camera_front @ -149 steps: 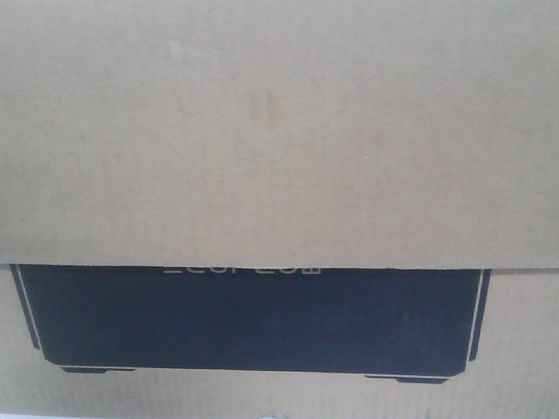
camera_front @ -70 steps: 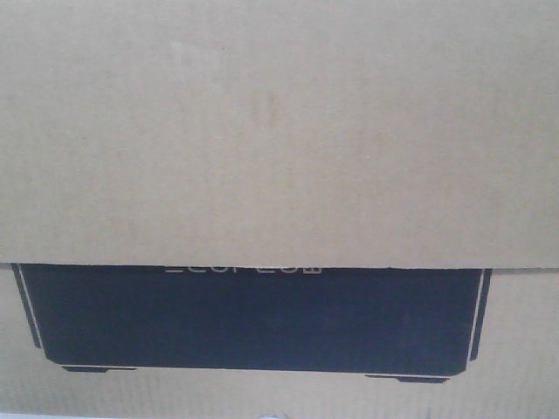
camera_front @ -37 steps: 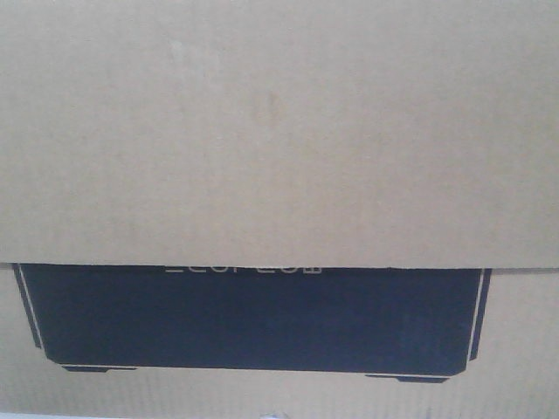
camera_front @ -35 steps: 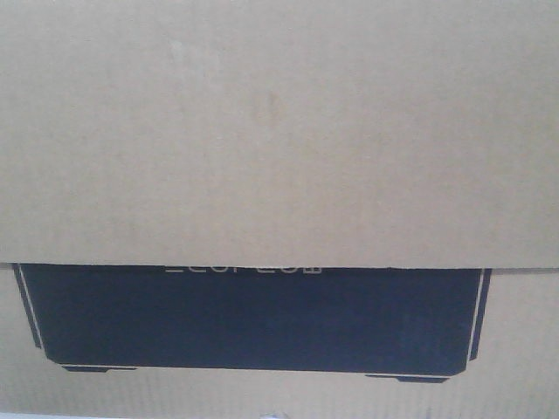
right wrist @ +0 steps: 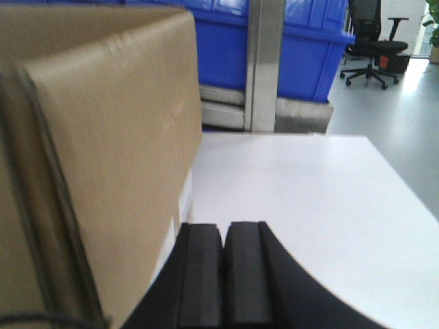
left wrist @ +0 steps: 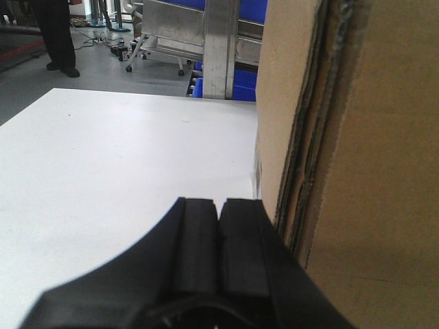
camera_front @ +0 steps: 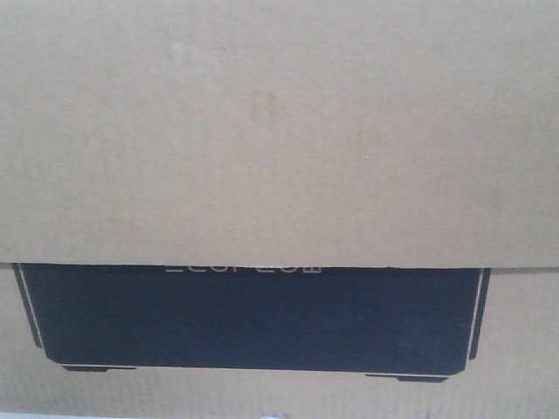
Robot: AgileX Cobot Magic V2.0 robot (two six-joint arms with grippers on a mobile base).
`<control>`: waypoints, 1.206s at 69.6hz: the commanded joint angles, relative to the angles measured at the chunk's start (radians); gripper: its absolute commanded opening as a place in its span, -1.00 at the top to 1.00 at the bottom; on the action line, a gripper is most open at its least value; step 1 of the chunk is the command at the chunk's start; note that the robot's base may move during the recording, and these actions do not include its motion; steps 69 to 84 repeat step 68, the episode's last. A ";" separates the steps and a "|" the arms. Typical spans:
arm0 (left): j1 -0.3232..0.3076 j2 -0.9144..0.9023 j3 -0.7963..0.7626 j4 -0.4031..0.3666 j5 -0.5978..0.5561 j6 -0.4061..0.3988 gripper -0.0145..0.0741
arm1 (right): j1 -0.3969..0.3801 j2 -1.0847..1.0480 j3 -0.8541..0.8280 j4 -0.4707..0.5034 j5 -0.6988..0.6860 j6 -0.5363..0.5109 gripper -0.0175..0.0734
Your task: Grab box from left shelf to table start
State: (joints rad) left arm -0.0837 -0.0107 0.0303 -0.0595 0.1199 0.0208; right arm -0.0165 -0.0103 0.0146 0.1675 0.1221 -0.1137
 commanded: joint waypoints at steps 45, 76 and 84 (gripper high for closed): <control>0.002 -0.015 -0.004 -0.007 -0.093 0.001 0.90 | -0.007 -0.009 0.019 -0.008 -0.107 0.001 0.49; 0.002 -0.015 -0.004 -0.007 -0.093 0.001 0.90 | -0.007 -0.009 0.019 -0.008 -0.107 0.001 0.49; 0.002 -0.015 -0.004 -0.007 -0.093 0.001 0.90 | -0.007 -0.009 0.019 -0.008 -0.107 0.001 0.49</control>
